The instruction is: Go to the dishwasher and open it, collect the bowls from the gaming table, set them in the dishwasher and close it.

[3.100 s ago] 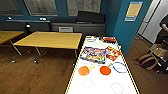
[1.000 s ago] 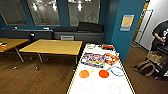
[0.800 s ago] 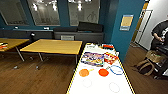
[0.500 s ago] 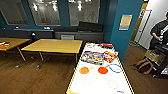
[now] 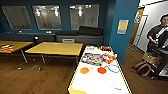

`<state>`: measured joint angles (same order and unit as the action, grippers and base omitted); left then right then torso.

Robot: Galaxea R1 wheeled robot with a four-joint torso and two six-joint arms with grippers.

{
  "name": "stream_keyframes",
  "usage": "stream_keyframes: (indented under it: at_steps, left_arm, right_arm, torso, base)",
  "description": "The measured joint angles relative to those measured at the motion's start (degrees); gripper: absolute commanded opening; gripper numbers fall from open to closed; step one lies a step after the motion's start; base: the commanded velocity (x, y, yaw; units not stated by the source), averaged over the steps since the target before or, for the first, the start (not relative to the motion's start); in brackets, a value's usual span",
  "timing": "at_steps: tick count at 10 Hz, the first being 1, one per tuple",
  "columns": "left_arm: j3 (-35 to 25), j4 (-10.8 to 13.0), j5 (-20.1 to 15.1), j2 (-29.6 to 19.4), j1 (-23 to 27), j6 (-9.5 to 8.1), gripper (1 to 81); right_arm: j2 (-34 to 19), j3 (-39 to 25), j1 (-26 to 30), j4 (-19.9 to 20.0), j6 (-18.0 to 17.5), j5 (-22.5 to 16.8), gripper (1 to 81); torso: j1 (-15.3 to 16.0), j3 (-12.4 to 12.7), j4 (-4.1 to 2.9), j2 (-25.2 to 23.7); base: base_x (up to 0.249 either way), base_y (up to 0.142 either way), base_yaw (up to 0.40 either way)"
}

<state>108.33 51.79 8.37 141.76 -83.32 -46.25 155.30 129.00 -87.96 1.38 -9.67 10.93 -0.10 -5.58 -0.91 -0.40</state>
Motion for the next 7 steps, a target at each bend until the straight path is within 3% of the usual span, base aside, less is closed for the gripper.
stream_keyframes:
  at_steps: [7]
  left_arm:
    - [2.01,0.09,-0.17,1.26,-0.06,0.00,1.0]
  right_arm:
    - [1.23,1.21,-0.16,-0.15,0.00,-0.07,1.0]
  torso:
    - [0.05,0.28,0.00,-0.02]
  base:
    - [-0.139,0.000,0.000]
